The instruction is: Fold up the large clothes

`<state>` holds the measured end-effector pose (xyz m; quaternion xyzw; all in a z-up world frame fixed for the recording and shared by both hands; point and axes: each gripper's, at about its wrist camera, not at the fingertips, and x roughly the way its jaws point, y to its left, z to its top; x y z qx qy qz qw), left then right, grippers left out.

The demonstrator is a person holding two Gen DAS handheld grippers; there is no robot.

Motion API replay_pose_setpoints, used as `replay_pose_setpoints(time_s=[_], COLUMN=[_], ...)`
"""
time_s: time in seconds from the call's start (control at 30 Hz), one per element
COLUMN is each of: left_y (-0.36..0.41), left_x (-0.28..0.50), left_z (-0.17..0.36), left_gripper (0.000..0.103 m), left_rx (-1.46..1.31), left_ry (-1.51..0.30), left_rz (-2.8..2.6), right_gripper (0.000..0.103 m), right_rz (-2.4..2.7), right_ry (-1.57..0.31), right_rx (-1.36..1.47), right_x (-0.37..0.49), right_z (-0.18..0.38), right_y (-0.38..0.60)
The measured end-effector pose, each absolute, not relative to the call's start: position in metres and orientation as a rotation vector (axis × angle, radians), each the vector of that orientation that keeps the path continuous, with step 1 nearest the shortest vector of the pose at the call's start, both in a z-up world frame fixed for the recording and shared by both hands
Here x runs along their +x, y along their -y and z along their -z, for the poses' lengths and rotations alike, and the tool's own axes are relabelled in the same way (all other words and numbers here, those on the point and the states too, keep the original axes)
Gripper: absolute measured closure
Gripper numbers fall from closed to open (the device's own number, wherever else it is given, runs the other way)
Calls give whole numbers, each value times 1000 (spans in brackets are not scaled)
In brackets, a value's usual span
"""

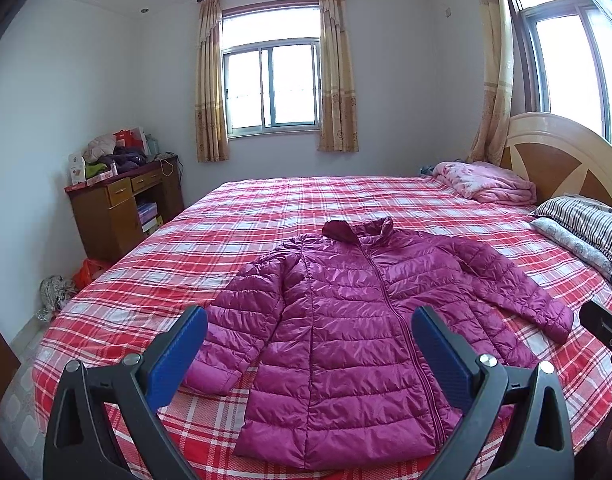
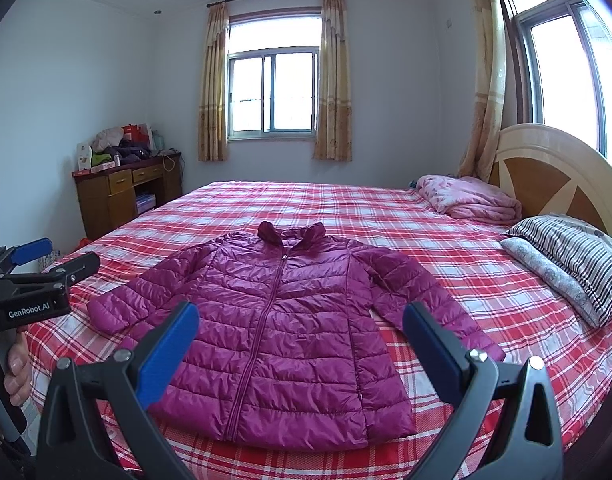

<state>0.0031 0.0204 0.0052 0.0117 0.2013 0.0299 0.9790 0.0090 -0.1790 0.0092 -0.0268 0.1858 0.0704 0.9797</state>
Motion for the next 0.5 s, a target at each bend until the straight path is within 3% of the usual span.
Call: replay_pose_setpoints(time_s=[0.5], left_y=[-24], left_x=[3], left_z=[-8], left_gripper=[1], left_rx=[14], left_ry=[-400], left_rz=[-69], right_gripper=[0], right_rz=[-146], right_ry=[-385], right_rx=[-52], right_x=[10], right_z=[-4], right_y=[177])
